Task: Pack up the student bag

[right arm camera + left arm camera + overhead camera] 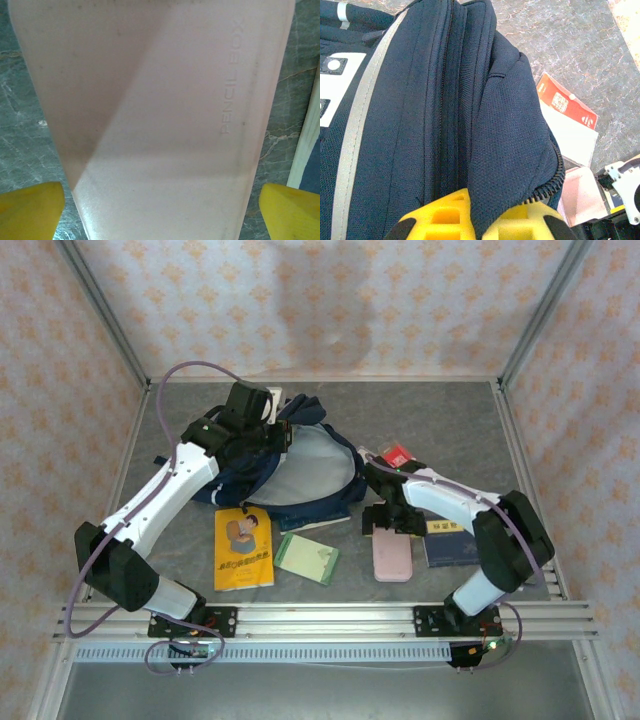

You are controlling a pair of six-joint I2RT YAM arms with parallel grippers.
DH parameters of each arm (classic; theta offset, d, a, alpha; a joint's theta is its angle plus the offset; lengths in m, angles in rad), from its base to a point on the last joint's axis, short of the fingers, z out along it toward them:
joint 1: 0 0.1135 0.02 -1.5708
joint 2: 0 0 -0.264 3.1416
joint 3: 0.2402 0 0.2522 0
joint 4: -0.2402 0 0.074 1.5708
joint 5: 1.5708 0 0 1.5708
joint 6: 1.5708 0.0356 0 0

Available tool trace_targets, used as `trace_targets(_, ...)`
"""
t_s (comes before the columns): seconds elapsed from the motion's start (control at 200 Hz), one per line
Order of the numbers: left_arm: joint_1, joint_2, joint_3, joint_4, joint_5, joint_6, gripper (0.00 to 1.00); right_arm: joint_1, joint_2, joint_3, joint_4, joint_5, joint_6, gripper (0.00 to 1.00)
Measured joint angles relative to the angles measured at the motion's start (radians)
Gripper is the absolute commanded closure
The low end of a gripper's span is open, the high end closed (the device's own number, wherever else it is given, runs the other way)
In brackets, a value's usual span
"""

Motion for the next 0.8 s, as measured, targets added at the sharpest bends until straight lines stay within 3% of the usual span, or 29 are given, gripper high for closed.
trace_targets(0.35, 0.0, 0.0, 0.0, -0.002, 0.0, 0.011, 1.0, 0.0, 0.066, -0.04, 0.056, -0.003, 0.0, 0.0)
trace_targets(0.616, 0.0, 0.0, 0.004, -0.004, 0.0, 0.011, 1.0, 0.0, 0.058, -0.055, 0.082, -0.021, 0.0, 0.16)
trace_targets(0.801, 0.0, 0.0, 0.026, -0.026, -0.013, 0.01, 1.0, 0.0, 0.022, -0.072, 0.089, -0.02, 0.012, 0.17)
